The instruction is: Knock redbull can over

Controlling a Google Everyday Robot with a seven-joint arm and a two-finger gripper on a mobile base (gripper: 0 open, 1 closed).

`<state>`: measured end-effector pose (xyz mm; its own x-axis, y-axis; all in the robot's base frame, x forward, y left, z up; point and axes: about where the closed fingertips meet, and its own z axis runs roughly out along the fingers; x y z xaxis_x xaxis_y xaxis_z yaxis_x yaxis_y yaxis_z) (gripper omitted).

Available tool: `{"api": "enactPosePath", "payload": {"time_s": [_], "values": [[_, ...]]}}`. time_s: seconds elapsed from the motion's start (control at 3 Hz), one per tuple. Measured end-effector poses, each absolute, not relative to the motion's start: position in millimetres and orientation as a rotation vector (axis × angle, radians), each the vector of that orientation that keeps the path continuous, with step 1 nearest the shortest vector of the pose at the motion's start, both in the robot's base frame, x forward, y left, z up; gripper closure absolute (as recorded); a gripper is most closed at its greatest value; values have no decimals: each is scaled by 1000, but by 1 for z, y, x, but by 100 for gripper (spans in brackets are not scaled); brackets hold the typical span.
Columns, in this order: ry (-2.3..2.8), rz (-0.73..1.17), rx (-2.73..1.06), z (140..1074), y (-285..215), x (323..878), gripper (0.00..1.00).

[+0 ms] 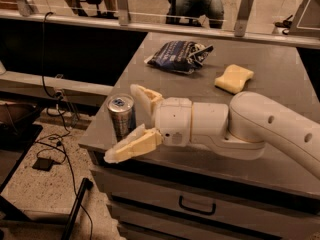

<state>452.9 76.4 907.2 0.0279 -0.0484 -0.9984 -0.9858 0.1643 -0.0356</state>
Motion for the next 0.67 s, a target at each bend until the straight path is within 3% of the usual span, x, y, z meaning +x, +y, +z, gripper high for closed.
{"api": "enactPosePath", "payload": {"time_s": [0.67], "values": [[1315,1084,-1132,894,76,451,0]]}}
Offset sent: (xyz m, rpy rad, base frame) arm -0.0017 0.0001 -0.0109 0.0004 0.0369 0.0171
